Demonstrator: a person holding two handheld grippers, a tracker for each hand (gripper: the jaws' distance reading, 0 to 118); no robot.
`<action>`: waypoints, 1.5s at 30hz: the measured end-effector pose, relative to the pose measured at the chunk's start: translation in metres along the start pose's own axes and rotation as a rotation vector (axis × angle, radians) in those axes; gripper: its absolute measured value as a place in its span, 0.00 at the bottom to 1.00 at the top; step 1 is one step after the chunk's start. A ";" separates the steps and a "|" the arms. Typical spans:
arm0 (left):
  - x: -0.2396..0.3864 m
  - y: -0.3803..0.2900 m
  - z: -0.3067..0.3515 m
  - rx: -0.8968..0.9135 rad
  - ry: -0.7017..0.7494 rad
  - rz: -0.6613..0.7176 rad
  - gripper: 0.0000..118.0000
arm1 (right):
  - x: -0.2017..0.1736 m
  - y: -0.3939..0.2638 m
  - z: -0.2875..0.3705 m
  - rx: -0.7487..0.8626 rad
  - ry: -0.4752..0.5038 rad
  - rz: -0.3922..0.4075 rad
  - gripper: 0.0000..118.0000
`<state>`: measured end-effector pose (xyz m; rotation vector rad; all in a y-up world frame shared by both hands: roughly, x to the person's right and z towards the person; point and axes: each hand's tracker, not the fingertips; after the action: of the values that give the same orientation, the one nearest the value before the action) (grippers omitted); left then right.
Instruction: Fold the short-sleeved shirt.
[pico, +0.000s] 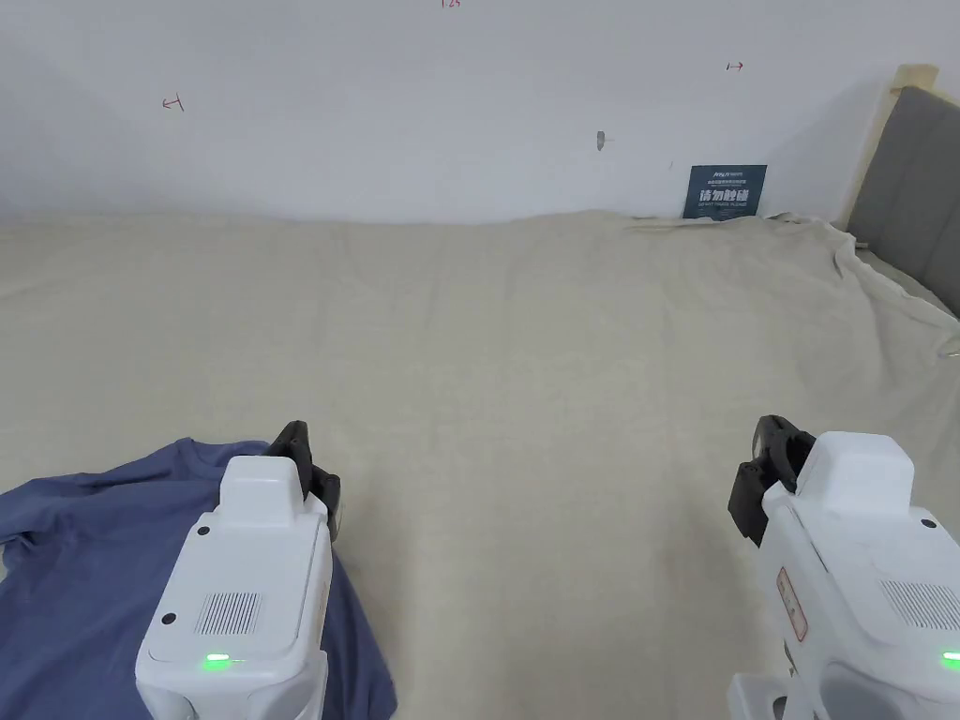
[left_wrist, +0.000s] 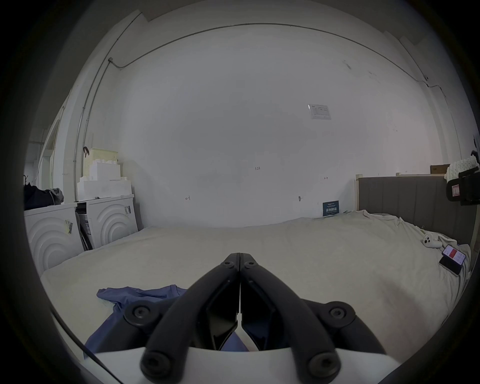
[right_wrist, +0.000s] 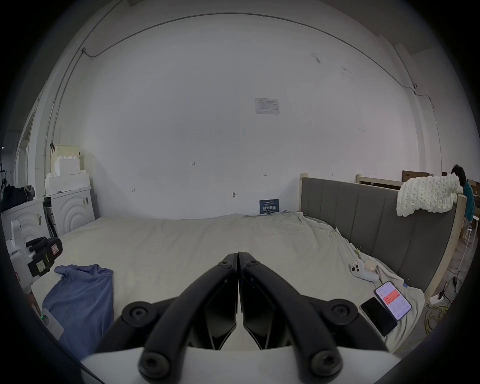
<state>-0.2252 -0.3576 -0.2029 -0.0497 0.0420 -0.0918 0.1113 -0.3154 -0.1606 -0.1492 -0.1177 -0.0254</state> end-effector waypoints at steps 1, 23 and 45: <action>0.000 0.000 0.000 0.000 0.000 0.000 0.01 | 0.000 0.000 0.000 -0.001 0.000 0.000 0.00; 0.001 0.004 -0.001 0.004 -0.005 -0.004 0.01 | 0.001 0.001 0.001 0.006 0.004 0.015 0.00; -0.130 0.001 0.052 -0.010 0.310 -0.004 0.01 | -0.130 0.011 -0.023 0.039 0.317 0.079 0.00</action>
<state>-0.3526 -0.3420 -0.1461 -0.0448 0.3524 -0.1032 -0.0151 -0.3057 -0.2002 -0.1090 0.2035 0.0321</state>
